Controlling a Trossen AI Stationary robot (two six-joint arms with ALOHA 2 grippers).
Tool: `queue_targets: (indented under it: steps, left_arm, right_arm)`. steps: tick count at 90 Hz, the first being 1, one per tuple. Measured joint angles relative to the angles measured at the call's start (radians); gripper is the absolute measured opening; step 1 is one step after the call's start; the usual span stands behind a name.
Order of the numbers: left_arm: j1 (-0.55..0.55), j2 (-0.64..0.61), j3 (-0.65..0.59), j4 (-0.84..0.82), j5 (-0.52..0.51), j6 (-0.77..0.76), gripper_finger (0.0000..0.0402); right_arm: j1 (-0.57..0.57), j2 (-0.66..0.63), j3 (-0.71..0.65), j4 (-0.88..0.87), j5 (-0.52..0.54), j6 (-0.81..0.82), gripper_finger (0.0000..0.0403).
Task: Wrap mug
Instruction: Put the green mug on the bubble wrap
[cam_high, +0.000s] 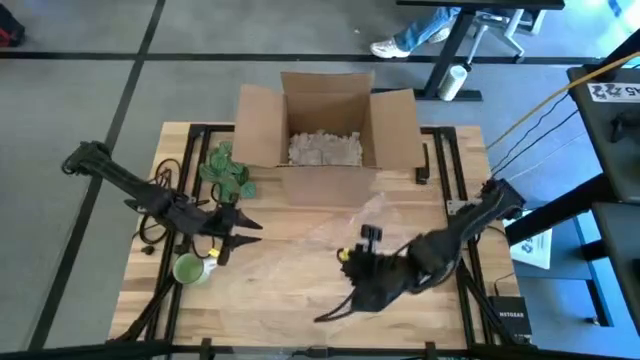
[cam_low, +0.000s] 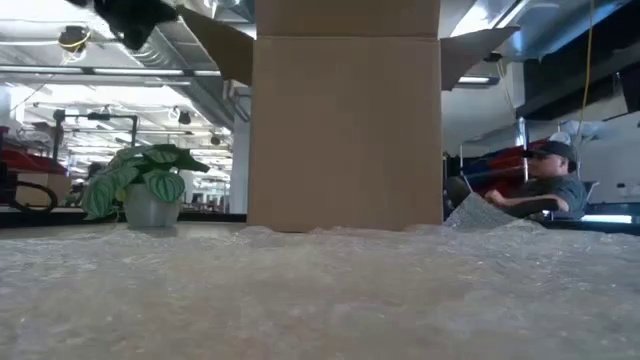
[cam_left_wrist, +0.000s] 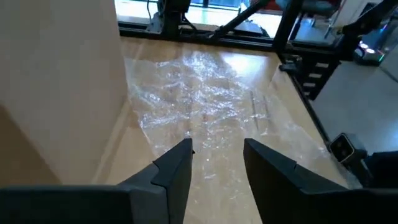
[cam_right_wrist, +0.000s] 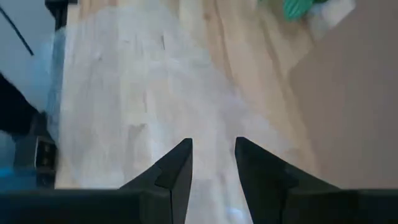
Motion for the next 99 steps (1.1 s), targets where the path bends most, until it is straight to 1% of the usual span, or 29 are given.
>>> queue_targets:
  steps: [7, 15, 22, 29, 34, 38, 43, 53, 60, 69, 79, 89, 99]
  left_arm:
    - [-0.019, 0.0, 0.019, -0.006, 0.0, 0.008, 0.0129]
    - [-0.045, 0.0, 0.023, -0.009, 0.0, 0.009, 0.0129]
    - [-0.063, 0.0, 0.023, -0.012, 0.0, 0.007, 0.0129]
    - [-0.082, 0.0, 0.023, -0.016, 0.0, 0.006, 0.0129]
    - [-0.092, 0.0, 0.023, -0.024, 0.0, 0.007, 0.0129]
    - [-0.095, 0.0, 0.023, -0.039, 0.001, 0.006, 0.0129]
    - [-0.096, 0.0, 0.023, -0.089, 0.0, -0.001, 0.0129]
    - [-0.082, 0.0, 0.023, -0.221, 0.001, -0.063, 0.0129]
    - [-0.074, 0.0, 0.023, -0.355, 0.018, -0.133, 0.0129]
    - [-0.074, -0.005, 0.023, -0.524, 0.052, -0.229, 0.0129]
    - [-0.074, -0.021, 0.049, -0.67, 0.141, -0.3, 0.0129]
    - [-0.079, -0.036, 0.117, -0.776, 0.239, -0.334, 0.0129]
    - [-0.093, -0.04, 0.201, -0.89, 0.297, -0.371, 0.0129]
  right_arm:
    - [-0.003, -0.003, -0.156, 0.254, -0.003, 0.003, 0.0106]
    - [-0.023, -0.005, -0.351, 0.634, -0.022, -0.007, 0.0095]
    - [-0.051, -0.004, -0.524, 0.973, -0.027, -0.021, 0.0078]
    - [-0.086, 0.007, -0.67, 1.282, -0.027, -0.004, 0.0059]
    - [-0.112, 0.017, -0.751, 1.446, -0.032, 0.01, 0.0048]
    - [-0.133, 0.021, -0.796, 1.531, -0.063, 0.022, 0.004]
    - [-0.156, 0.022, -0.836, 1.574, -0.099, 0.028, 0.0034]
    - [-0.188, 0.022, -0.864, 1.57, -0.136, 0.058, 0.0026]
    - [-0.203, 0.022, -0.864, 1.574, -0.158, 0.06, 0.0026]
    - [-0.209, 0.022, -0.863, 1.574, -0.157, 0.059, 0.0026]
    - [-0.206, 0.021, -0.863, 1.577, -0.154, 0.053, 0.0026]
    - [-0.206, 0.022, -0.863, 1.576, -0.153, 0.053, 0.0026]
    - [-0.206, 0.021, -0.863, 1.576, -0.15, 0.053, 0.0026]
